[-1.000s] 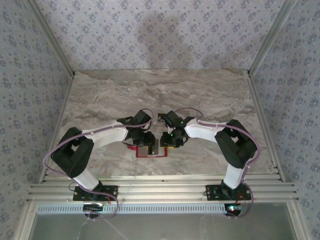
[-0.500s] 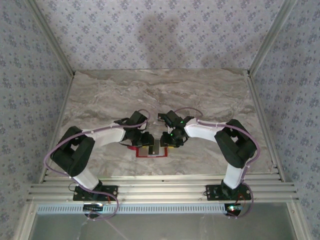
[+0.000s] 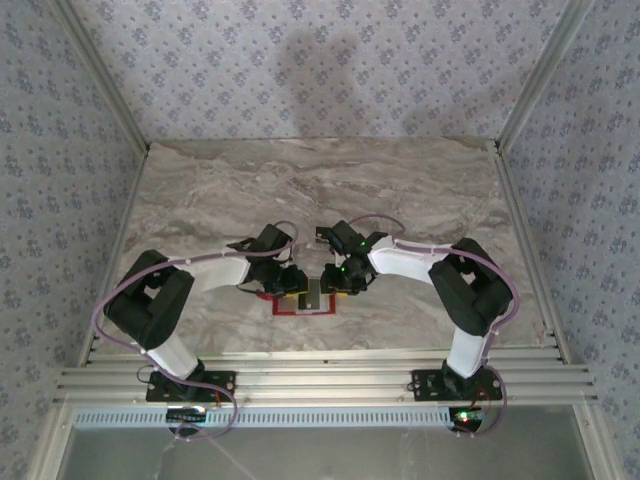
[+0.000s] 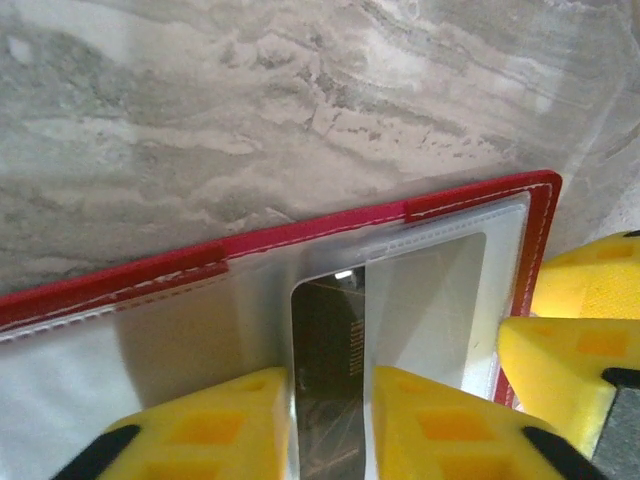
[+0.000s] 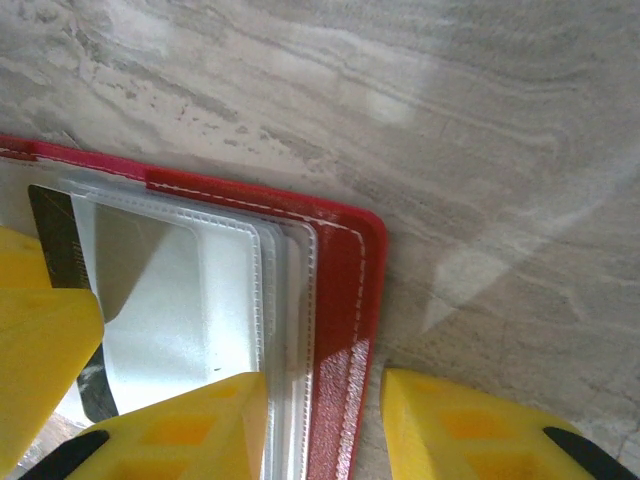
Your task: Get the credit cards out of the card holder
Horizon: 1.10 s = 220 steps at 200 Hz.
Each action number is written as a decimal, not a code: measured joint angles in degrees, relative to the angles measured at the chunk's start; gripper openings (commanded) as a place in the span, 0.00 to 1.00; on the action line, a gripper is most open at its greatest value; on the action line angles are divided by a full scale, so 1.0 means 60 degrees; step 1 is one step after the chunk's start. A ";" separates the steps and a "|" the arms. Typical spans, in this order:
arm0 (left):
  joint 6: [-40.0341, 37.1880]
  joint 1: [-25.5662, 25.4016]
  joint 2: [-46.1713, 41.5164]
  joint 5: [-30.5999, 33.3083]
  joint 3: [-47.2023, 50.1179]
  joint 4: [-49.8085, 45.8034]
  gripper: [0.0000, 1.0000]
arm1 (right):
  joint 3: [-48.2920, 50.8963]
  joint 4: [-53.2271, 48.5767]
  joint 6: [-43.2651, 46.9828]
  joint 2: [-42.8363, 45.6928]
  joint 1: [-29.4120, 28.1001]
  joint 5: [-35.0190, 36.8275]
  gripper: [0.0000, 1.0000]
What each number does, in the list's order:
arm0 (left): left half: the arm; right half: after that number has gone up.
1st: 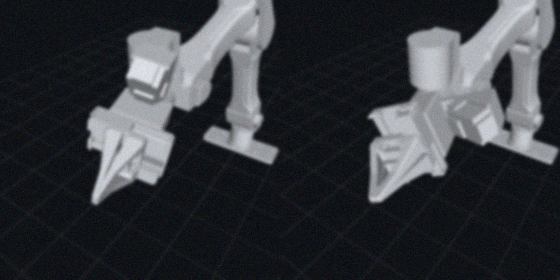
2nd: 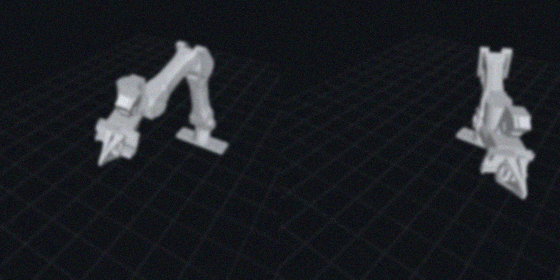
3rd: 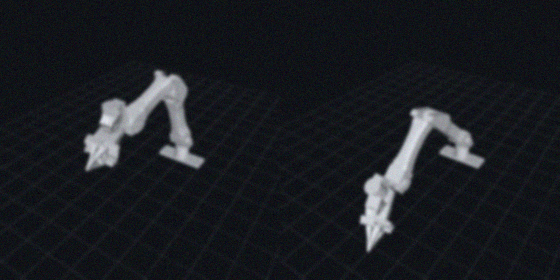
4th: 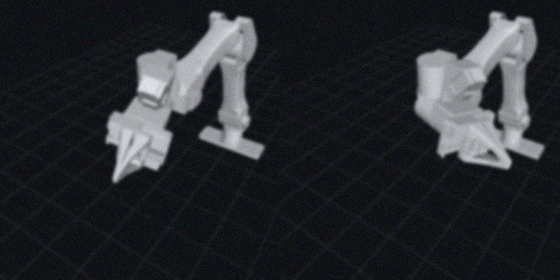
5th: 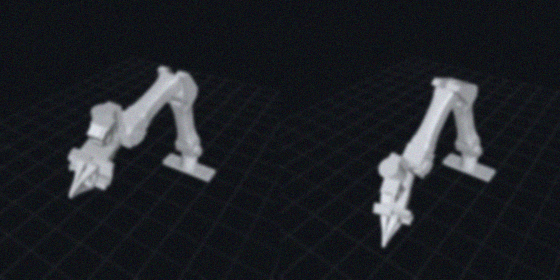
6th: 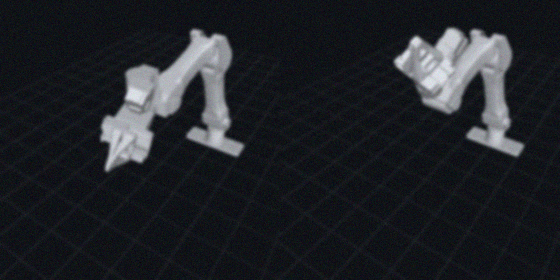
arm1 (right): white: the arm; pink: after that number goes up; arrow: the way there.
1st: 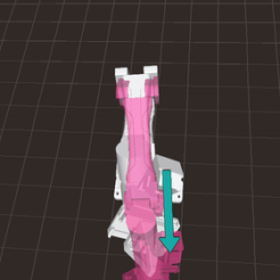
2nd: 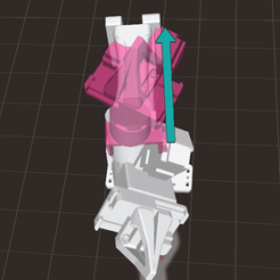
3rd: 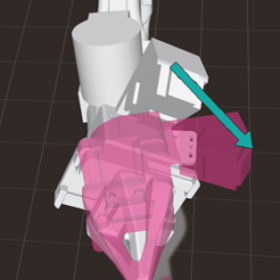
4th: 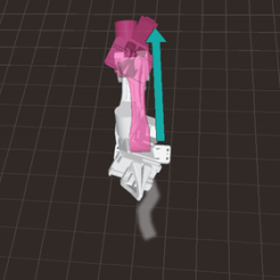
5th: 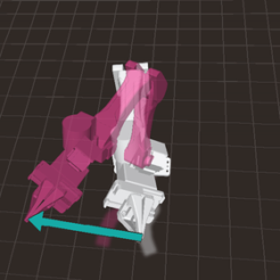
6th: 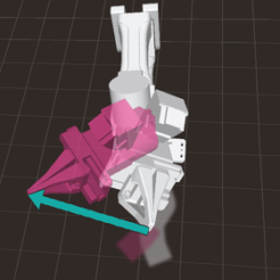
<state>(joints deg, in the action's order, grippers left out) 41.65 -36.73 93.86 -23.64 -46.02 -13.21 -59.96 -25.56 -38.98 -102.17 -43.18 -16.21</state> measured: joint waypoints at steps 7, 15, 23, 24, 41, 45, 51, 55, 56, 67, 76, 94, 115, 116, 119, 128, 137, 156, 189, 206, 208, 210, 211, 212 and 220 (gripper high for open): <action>-0.0004 0.0004 -0.0018 -0.0018 0.0040 0.0055 0.22 | 0.0000 0.0004 0.0000 0.0000 0.0000 0.0000 0.37; -0.0007 0.0015 -0.0040 -0.0040 0.0073 0.0098 0.21 | 0.0000 0.0000 -0.0004 0.0000 0.0000 0.0000 0.37; -0.0004 0.0044 -0.0076 -0.0073 0.0095 0.0117 0.20 | 0.0000 0.0000 -0.0004 0.0000 0.0000 0.0000 0.37; -0.0004 0.0047 -0.0080 -0.0073 0.0098 0.0117 0.20 | 0.0000 0.0000 -0.0004 0.0000 0.0000 0.0000 0.37; 0.0000 0.0098 -0.0157 -0.0109 0.0168 0.0189 0.18 | 0.0000 0.0000 -0.0004 0.0000 0.0000 0.0000 0.37; 0.0000 0.0117 -0.0178 -0.0131 0.0189 0.0208 0.18 | 0.0000 0.0000 -0.0004 0.0000 0.0000 0.0000 0.37; 0.0000 0.0124 -0.0211 -0.0142 0.0226 0.0233 0.18 | 0.0000 0.0000 0.0000 0.0000 0.0000 0.0000 0.37; 0.0000 0.0127 -0.0237 -0.0146 0.0244 0.0240 0.18 | 0.0000 0.0000 0.0000 0.0000 0.0000 0.0004 0.37; 0.0000 0.0127 -0.0244 -0.0146 0.0251 0.0240 0.18 | 0.0000 0.0000 -0.0004 0.0000 0.0000 0.0004 0.37; 0.0000 0.0168 -0.0321 -0.0168 0.0291 0.0251 0.17 | 0.0000 0.0000 -0.0004 0.0000 -0.0007 0.0011 0.37; 0.0000 0.0189 -0.0397 -0.0175 0.0335 0.0270 0.16 | 0.0000 0.0000 -0.0004 0.0000 -0.0015 0.0029 0.37; 0.0004 0.0255 -0.0612 -0.0178 0.0452 0.0284 0.15 | 0.0000 0.0000 -0.0004 0.0000 -0.0018 0.0051 0.36; -0.0004 0.0328 -0.0867 -0.0178 0.0568 0.0277 0.12 | 0.0000 0.0000 -0.0004 0.0000 -0.0022 0.0058 0.36; -0.0004 0.0331 -0.0874 -0.0178 0.0568 0.0277 0.12 | 0.0000 -0.0004 -0.0004 0.0000 -0.0022 0.0058 0.36; 0.0000 0.0342 -0.0900 -0.0178 0.0583 0.0277 0.12 | 0.0000 -0.0004 -0.0004 0.0000 -0.0025 0.0062 0.36; -0.0004 0.0375 -0.0969 -0.0200 0.0597 0.0270 0.11 | 0.0000 0.0000 -0.0004 0.0000 -0.0029 0.0066 0.36; -0.0007 0.0397 -0.1020 -0.0211 0.0623 0.0270 0.10 | 0.0000 -0.0004 0.0000 0.0000 -0.0036 0.0066 0.36; -0.0007 0.0437 -0.1144 -0.0208 0.0681 0.0237 0.09 | 0.0000 0.0000 -0.0004 0.0000 -0.0036 0.0066 0.36; -0.0069 0.0481 -0.1515 -0.0208 0.0699 0.0076 0.07 | 0.0000 0.0000 -0.0004 0.0000 -0.0036 0.0069 0.36; -0.0189 0.0499 -0.1774 -0.0164 0.0696 -0.0171 0.06 | 0.0000 -0.0004 -0.0004 0.0004 -0.0036 0.0069 0.36; -0.0204 0.0499 -0.1792 -0.0160 0.0696 -0.0197 0.06 | 0.0000 -0.0007 -0.0004 0.0007 -0.0036 0.0069 0.36; -0.0240 0.0499 -0.1829 -0.0146 0.0692 -0.0255 0.06 | 0.0000 -0.0007 0.0000 0.0011 -0.0036 0.0069 0.36; -0.0255 0.0499 -0.1832 -0.0135 0.0692 -0.0270 0.06 | 0.0000 -0.0007 -0.0004 0.0011 -0.0036 0.0069 0.36; -0.0262 0.0499 -0.1840 -0.0127 0.0688 -0.0284 0.06 | 0.0000 -0.0011 -0.0004 0.0011 -0.0036 0.0073 0.36; -0.0368 0.0499 -0.1927 -0.0066 0.0652 -0.0492 0.06 | 0.0000 -0.0022 0.0000 0.0018 -0.0036 0.0073 0.36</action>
<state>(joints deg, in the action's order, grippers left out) 39.44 -33.74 82.30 -24.03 -42.11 -16.16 -59.96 -25.69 -38.98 -102.06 -43.40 -15.77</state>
